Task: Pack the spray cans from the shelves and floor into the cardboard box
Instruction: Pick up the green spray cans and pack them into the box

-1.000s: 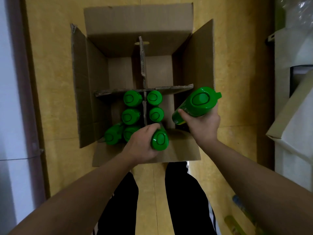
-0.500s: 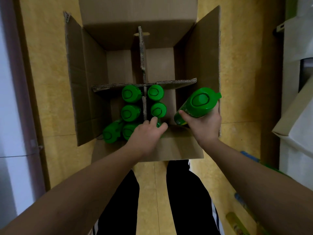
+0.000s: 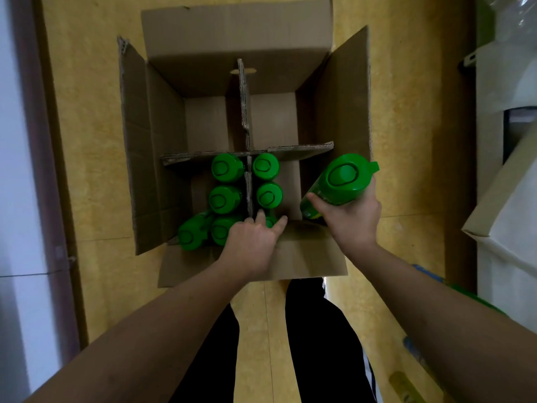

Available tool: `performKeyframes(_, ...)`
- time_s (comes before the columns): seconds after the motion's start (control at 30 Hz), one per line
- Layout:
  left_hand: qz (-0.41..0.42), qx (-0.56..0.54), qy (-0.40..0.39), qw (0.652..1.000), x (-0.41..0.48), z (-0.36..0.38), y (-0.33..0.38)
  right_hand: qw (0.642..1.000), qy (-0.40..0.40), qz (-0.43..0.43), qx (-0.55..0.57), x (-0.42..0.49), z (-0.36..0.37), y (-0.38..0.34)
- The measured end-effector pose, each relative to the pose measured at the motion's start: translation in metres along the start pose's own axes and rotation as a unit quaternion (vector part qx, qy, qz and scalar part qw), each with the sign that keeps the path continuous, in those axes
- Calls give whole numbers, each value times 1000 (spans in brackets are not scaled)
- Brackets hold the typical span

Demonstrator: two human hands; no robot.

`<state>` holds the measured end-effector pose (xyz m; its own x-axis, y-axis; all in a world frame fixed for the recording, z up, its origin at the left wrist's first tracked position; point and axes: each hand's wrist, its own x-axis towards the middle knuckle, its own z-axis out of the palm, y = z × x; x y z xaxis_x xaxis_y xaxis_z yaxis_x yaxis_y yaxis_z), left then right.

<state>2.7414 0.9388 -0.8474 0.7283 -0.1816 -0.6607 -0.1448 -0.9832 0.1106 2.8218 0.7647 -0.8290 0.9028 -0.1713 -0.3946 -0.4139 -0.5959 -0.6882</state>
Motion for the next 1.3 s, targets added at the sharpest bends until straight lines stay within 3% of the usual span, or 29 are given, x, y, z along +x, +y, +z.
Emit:
performKeyframes(0.07, 15, -30, 53, 998, -13, -5, -5, 1000, 17, -12, -9, 0, -9, -13)
performKeyframes(0.13, 22, -141, 147, 979, -28, -15, -13, 999, 37, -29, -18, 1, -20, -35)
performKeyframes(0.2, -11, -267, 240, 933, -37, -31, -25, 997, 52, -52, -31, 3, -31, -61)
performKeyframes(0.3, -141, -430, 250, 856, -38, -62, -48, 991, 76, -108, -30, 4, -41, -105)
performKeyframes(0.37, -172, -478, 264, 820, -35, -81, -67, 986, 81, -144, -13, 1, -40, -138)
performKeyframes(0.57, -78, -449, 297, 839, -56, -124, -105, 982, 30, -184, 39, -29, 9, -213)
performKeyframes(0.7, -94, -505, 359, 779, -65, -122, -132, 980, -48, -194, 22, -59, 49, -231)
performKeyframes(0.83, -130, -515, 371, 762, -76, -97, -158, 960, -191, -201, -26, -68, 65, -232)
performKeyframes(1.03, -169, -506, 289, 795, -80, -45, -182, 876, -289, -369, -110, -63, 71, -239)
performKeyframes(1.2, -161, -479, 216, 835, -81, -23, -188, 839, -346, -364, -208, -63, 94, -231)
performKeyframes(1.3, -169, -487, 213, 830, -81, -11, -198, 829, -356, -353, -246, -63, 109, -211)
